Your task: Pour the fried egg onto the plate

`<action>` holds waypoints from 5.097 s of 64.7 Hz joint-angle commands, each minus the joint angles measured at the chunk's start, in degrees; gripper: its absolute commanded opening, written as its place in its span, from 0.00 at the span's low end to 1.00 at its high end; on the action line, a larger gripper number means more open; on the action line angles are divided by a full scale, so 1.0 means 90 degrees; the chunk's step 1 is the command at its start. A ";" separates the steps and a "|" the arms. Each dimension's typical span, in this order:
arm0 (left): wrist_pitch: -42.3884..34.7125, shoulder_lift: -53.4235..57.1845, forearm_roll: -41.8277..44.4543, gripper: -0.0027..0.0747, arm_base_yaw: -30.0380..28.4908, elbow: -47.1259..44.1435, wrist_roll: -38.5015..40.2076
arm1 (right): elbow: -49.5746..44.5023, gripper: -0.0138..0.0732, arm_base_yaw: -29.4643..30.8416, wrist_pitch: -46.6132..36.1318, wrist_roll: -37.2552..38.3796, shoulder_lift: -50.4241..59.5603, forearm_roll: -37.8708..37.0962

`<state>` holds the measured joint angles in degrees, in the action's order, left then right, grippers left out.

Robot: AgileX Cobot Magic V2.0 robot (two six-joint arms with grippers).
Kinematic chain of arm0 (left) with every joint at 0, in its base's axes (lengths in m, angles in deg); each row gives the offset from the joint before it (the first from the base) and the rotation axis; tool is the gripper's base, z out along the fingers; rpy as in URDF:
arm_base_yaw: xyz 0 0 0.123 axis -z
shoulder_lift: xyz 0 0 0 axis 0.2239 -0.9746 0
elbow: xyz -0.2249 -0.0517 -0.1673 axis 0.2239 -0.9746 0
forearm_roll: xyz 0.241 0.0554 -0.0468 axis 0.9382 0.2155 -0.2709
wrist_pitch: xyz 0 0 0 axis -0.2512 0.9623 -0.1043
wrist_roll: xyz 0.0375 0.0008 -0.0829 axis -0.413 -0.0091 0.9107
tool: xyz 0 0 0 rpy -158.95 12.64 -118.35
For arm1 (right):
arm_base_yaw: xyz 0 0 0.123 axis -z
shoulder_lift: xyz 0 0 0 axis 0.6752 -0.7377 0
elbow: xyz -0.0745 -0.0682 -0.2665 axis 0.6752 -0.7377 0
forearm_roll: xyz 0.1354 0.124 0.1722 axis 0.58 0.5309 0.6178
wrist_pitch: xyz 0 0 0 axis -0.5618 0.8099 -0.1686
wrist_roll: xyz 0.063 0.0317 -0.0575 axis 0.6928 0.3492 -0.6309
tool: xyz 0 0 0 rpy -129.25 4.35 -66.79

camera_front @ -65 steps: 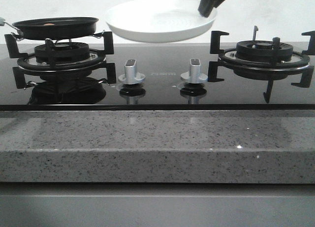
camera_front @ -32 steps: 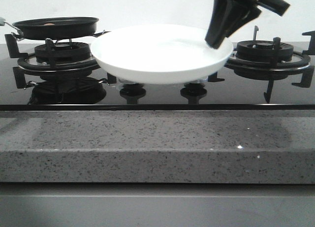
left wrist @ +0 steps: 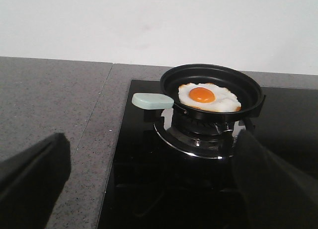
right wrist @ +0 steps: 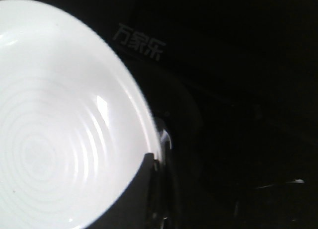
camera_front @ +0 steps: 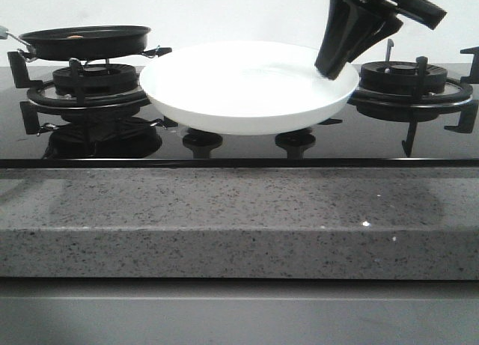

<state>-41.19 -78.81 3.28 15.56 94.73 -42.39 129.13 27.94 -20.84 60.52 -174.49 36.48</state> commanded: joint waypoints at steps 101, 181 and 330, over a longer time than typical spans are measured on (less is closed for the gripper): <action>0.4229 -0.6767 -0.7714 0.84 -0.2113 0.4997 -0.2455 | 0.0139 0.09 0.0001 -0.0142 -0.0077 0.0354 0.0258; 0.5608 -0.6771 -0.9460 0.01 -0.2113 0.5080 -0.2820 | 0.0139 0.09 0.0001 -0.0142 -0.0077 0.0354 0.0258; -0.0773 -0.2889 -0.3192 0.01 0.3434 0.2970 -0.3883 | 0.0139 0.09 0.0001 -0.0147 -0.0077 0.0354 0.0258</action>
<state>-41.32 -106.55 -22.87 46.64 119.52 -77.71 129.05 27.94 -20.44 60.17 -174.44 36.45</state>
